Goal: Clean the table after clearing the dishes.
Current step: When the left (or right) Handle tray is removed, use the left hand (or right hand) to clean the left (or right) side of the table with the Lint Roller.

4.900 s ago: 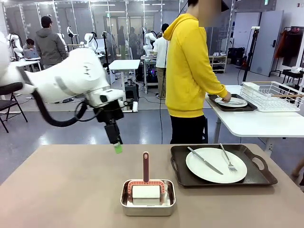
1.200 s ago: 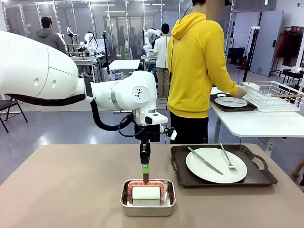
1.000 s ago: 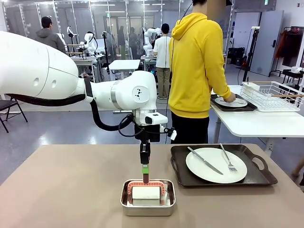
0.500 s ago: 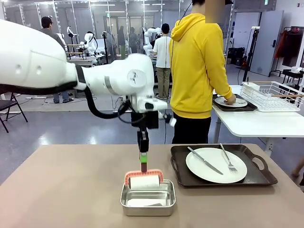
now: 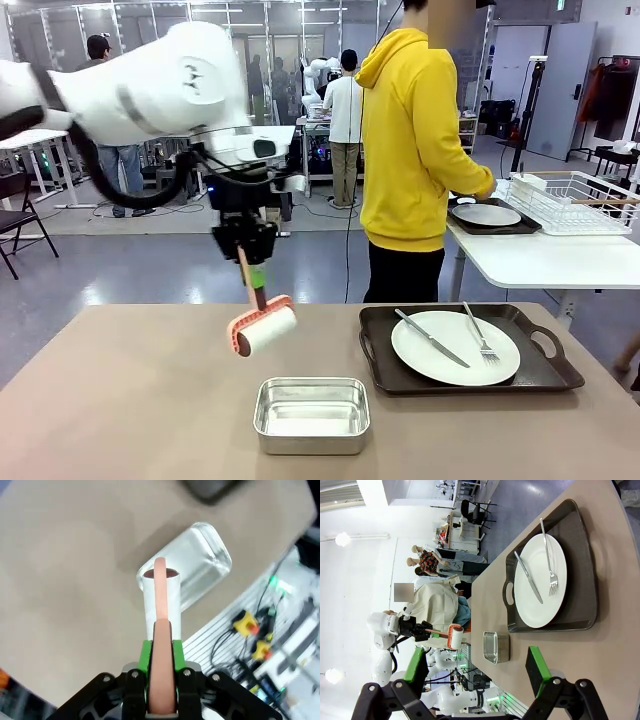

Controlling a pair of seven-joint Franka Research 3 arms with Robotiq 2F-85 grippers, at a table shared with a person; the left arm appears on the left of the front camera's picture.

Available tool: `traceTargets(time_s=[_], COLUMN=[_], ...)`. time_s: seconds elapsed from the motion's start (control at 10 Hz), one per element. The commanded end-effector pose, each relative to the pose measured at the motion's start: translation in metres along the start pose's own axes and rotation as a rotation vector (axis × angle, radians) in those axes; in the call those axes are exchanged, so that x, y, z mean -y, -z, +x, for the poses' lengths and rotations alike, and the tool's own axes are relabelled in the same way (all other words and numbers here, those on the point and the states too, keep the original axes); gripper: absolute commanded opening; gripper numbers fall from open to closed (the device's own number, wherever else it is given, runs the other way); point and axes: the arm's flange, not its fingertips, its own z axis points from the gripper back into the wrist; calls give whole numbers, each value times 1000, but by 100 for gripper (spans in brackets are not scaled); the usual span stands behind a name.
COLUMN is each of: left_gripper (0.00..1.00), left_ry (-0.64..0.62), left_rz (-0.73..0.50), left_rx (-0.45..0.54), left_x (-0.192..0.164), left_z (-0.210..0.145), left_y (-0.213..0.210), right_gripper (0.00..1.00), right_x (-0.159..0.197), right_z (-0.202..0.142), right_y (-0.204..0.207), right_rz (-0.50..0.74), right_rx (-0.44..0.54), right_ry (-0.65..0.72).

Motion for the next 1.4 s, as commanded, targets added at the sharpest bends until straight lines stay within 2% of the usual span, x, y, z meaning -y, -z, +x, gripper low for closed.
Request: traceTargets(time_s=[0.0, 0.1, 0.3, 0.4, 0.5, 0.9, 1.0, 1.1, 1.2, 1.3], left_gripper=[0, 0, 0, 0, 0, 0, 21, 21, 21, 21], left_ry=[-296, -353, -386, -332, -380, -380, -372, -413, -444, -454], left_rz=[-12, 9, 26, 121, 20, 20, 42, 5, -81, -98], left_rx=[105, 137, 207, 175, 147, 147, 158, 186, 223, 268], left_x=[-18, -29, -48, -50, -54, -54, -55, -73, -87, -100], left_z=[-33, -40, -43, -42, -37, -37, -37, -28, -28, -33], left_y=[32, 40, 52, 54, 47, 47, 53, 54, 57, 62], right_gripper=[100, 100, 100, 100, 100, 100, 100, 100, 100, 100], right_x=[-2, -2, -2, -2, -2, -2, -2, -2, -2, -2], right_z=[-2, -2, -2, -2, -2, -2, -2, -2, -2, -2], right_y=[-1, -1, -1, -1, -1, -1, -1, -1, -1, -1], right_rz=[-6, -6, -6, -6, -6, -6, -6, -6, -6, -6], right_rx=[-6, -6, -6, -6, -6, -6, -6, -6, -6, -6], right_ry=[-5, -5, -5, -5, -5, -5, -5, -5, -5, -5])
